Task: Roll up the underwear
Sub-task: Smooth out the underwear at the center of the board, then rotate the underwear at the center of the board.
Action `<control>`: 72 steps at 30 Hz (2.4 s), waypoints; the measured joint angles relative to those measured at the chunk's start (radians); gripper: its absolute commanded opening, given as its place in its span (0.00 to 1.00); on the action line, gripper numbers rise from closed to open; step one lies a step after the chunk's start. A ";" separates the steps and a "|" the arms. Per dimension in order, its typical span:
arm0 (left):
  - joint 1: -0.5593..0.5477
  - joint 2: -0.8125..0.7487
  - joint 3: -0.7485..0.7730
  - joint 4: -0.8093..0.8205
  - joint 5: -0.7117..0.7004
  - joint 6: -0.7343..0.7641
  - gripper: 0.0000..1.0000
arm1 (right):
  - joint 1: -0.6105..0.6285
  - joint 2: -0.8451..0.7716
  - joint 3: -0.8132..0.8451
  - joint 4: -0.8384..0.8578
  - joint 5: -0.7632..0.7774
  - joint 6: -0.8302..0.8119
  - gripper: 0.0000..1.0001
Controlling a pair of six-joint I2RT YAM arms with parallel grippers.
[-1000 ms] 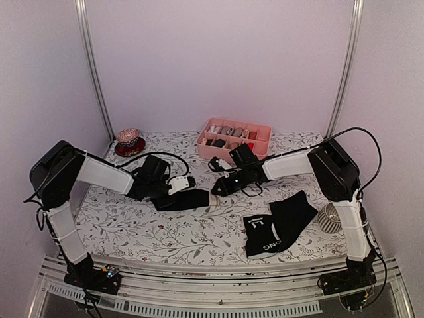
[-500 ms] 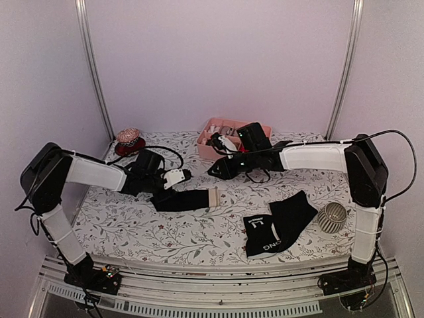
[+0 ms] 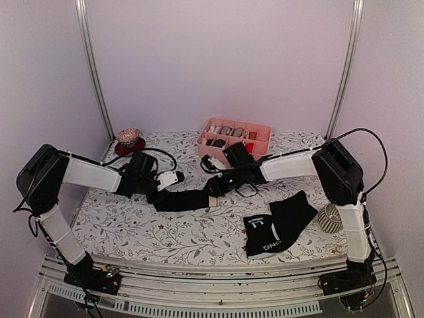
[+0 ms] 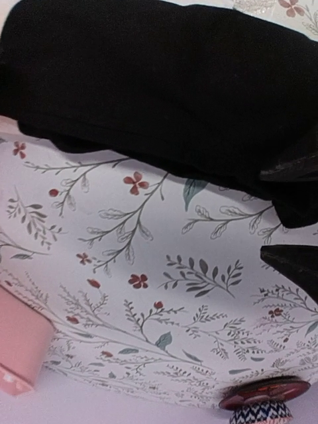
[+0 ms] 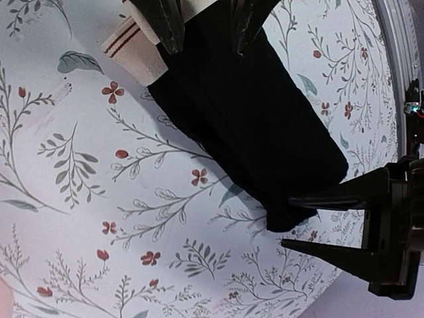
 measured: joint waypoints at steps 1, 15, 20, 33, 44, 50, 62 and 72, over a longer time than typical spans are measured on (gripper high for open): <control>0.001 0.014 -0.003 0.001 -0.003 0.000 0.35 | 0.000 0.016 0.002 -0.001 0.000 0.005 0.27; 0.025 0.087 0.019 0.004 -0.056 -0.001 0.53 | 0.002 0.095 0.105 -0.070 0.093 0.036 0.29; 0.042 0.064 0.037 -0.048 -0.025 -0.011 0.76 | 0.002 0.074 0.113 -0.121 0.135 0.006 0.40; 0.112 -0.098 0.045 -0.100 0.008 -0.007 0.86 | 0.003 -0.318 -0.037 -0.211 0.312 -0.090 0.99; 0.067 -0.170 -0.035 -0.156 0.100 0.058 0.65 | 0.007 -0.454 -0.424 -0.178 0.392 -0.074 0.99; 0.047 -0.120 -0.040 -0.156 0.060 0.057 0.60 | 0.006 -0.550 -0.544 -0.128 0.407 -0.056 0.99; 0.032 -0.104 -0.076 -0.220 0.040 0.052 0.61 | 0.007 -0.594 -0.579 -0.049 0.416 -0.053 0.99; -0.091 -0.064 -0.046 -0.250 0.062 0.017 0.68 | 0.007 -0.594 -0.590 -0.028 0.444 -0.054 0.99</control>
